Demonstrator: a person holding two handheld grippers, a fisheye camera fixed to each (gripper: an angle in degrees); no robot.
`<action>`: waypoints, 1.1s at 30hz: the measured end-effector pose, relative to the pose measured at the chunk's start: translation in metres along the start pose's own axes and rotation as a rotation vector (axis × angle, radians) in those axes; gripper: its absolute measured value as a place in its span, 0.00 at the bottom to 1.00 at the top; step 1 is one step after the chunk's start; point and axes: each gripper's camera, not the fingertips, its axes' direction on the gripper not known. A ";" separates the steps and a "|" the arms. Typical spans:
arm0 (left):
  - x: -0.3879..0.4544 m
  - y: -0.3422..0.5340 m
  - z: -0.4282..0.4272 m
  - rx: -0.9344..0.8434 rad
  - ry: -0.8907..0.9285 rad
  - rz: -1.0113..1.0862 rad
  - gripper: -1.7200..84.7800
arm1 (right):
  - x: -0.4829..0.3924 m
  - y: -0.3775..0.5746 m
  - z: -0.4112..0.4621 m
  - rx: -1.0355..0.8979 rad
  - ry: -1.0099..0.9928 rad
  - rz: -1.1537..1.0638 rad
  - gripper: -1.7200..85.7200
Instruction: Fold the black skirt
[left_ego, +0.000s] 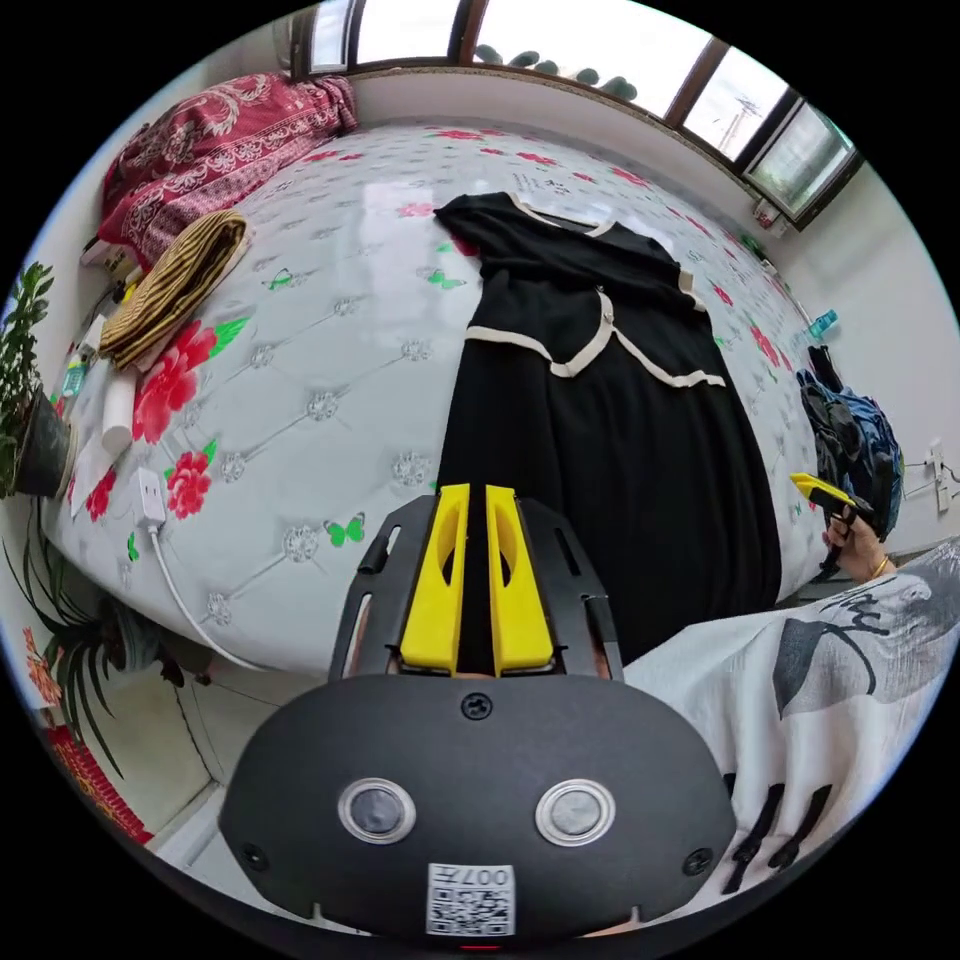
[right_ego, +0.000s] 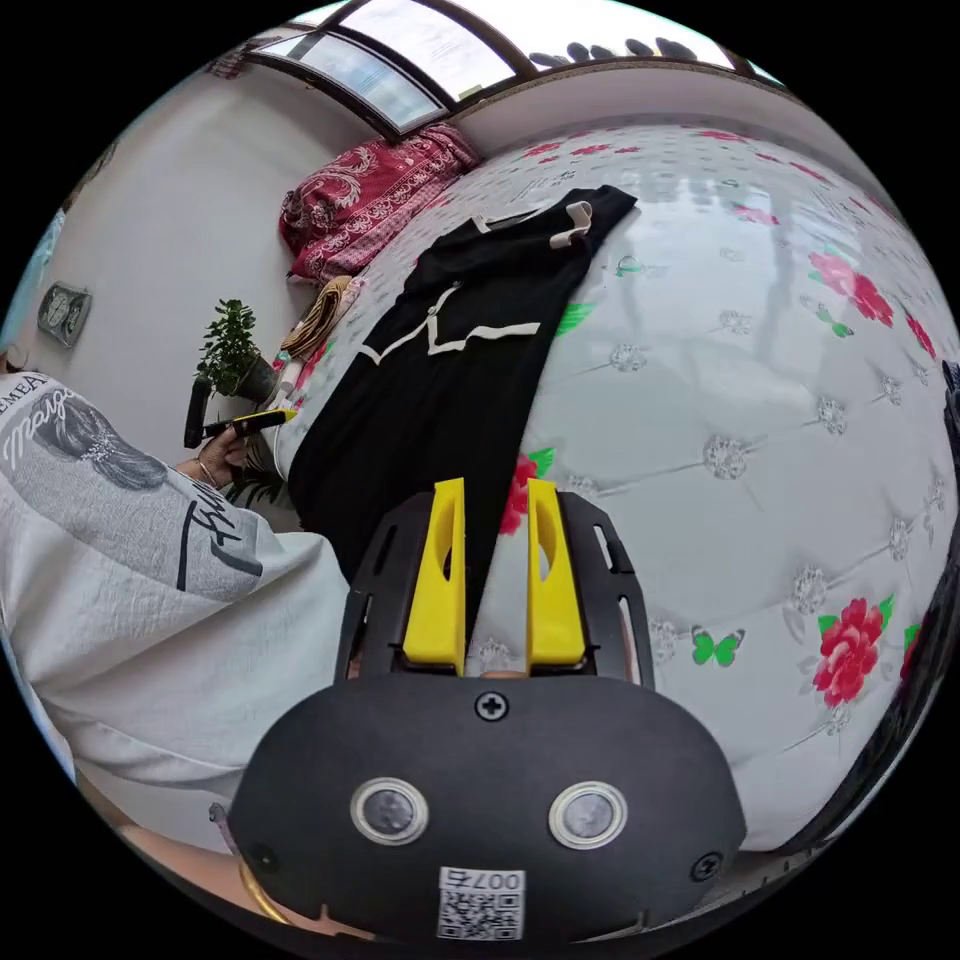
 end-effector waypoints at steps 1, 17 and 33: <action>-0.002 0.004 0.000 -0.003 0.001 -0.004 0.06 | -0.002 0.004 -0.001 -0.005 0.002 0.004 0.12; -0.112 0.089 0.029 -0.092 0.168 0.199 0.13 | -0.041 0.096 0.041 -0.139 0.122 0.201 0.15; -0.120 0.070 0.133 -0.071 0.195 0.421 0.15 | 0.025 0.049 0.101 -0.202 0.047 -0.118 0.13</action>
